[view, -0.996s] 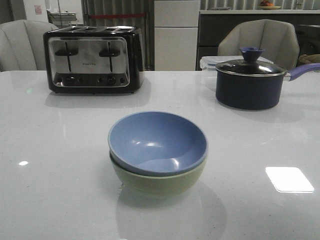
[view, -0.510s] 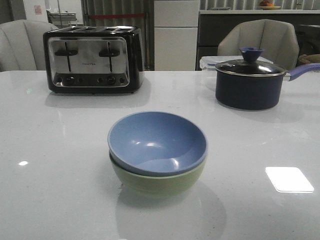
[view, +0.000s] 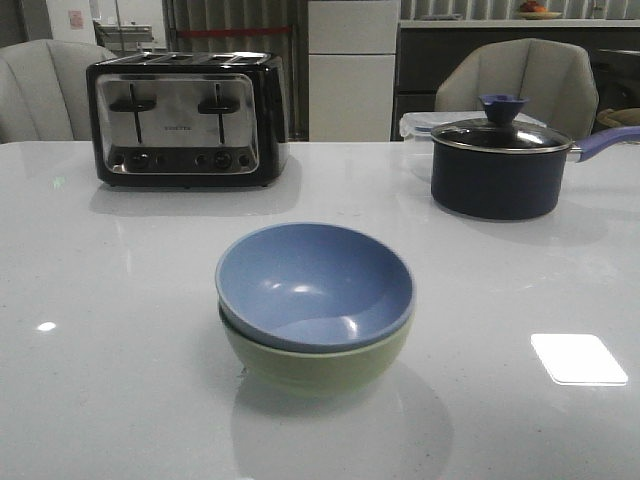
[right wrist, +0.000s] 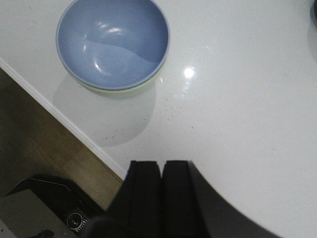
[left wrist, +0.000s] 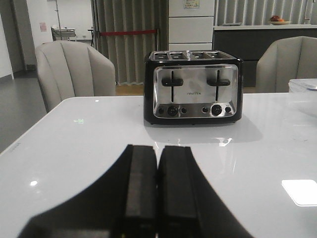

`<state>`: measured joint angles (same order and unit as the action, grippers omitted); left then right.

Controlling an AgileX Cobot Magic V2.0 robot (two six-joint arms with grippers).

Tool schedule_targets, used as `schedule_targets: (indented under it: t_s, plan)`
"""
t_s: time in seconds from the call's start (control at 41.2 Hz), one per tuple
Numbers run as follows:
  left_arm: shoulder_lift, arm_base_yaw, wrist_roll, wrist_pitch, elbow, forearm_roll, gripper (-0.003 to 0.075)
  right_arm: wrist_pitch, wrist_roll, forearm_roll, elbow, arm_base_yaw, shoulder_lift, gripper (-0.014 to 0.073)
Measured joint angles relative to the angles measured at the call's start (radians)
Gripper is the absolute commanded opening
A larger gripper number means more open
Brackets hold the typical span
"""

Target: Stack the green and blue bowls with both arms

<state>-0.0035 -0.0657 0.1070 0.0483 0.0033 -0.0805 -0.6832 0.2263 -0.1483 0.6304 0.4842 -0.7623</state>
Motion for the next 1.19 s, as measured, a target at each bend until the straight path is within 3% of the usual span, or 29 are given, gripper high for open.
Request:
schedule_targets:
  t_s: [0.656,0.996,1.19]
  plan:
    - [0.0,0.0,0.0,0.0,0.0,0.0,0.01,0.007,0.0,0.01,-0.016,-0.013,0.03,0.0028]
    - [0.0,0.0,0.0,0.0,0.0,0.0,0.01,0.328,0.0,0.026,-0.339,-0.323,0.438,0.0028]
    - [0.0,0.0,0.0,0.0,0.0,0.0,0.01,0.487,0.0,0.026,-0.546,-0.423,0.684,0.0028]
